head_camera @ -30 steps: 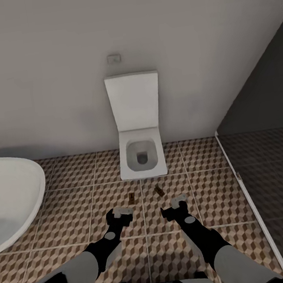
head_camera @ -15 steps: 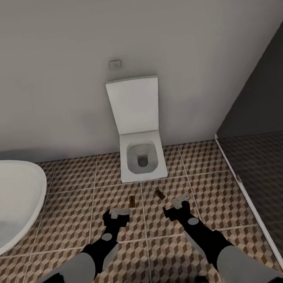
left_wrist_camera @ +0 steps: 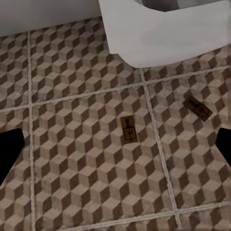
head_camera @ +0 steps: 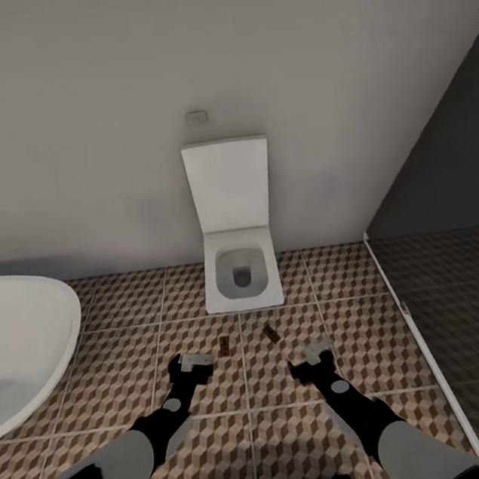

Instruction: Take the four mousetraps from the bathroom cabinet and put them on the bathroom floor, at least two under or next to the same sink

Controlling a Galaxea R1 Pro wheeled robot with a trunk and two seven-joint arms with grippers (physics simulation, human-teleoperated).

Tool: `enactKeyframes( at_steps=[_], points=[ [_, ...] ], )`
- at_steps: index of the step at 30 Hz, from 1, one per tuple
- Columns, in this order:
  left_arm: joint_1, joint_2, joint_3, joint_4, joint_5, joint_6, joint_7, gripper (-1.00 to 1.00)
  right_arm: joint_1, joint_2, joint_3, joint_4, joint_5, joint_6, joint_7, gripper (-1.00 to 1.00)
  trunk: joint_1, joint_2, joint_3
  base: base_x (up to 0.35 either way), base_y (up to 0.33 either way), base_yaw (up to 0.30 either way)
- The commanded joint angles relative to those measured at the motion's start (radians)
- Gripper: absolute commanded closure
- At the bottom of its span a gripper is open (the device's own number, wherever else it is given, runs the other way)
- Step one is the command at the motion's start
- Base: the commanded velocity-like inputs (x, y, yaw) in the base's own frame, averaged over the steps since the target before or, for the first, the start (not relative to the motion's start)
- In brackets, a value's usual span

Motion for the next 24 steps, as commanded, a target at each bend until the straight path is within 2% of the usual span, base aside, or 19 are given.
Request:
enactKeyframes(
  at_steps=[1,7,8,15,24],
  points=[
    [0.0,0.0,-0.009,0.006,0.002,-0.002,-0.004,-1.0,-0.001,-0.002,0.006,0.013,0.004,-0.012,-0.008,-1.0,0.001,-0.001,0.0,0.0,0.0,0.0],
    [0.003,0.001,-0.008,0.058,0.004,-0.004,-0.083,-1.0,-0.001,-0.009,0.005,0.091,0.004,-0.099,-0.009,-1.0,0.001,-0.001,0.01,0.0,0.0,0.0],
    [0.004,0.001,-0.007,0.091,0.005,-0.005,-0.114,-1.0,-0.001,-0.01,0.005,0.121,0.004,-0.124,-0.009,-1.0,0.001,-0.001,0.012,0.0,0.0,0.0],
    [0.012,0.001,-0.007,0.134,0.005,-0.009,-0.153,-1.0,0.0,-0.014,0.005,0.169,0.004,-0.151,-0.009,-1.0,0.001,-0.001,0.023,0.0,0.0,0.0],
    [0.032,0.011,-0.006,0.195,0.007,-0.082,-0.223,-1.0,0.0,-0.023,0.005,0.28,0.003,-0.251,-0.01,-1.0,0.001,-0.001,0.038,0.0,0.0,0.0]
  ],
)
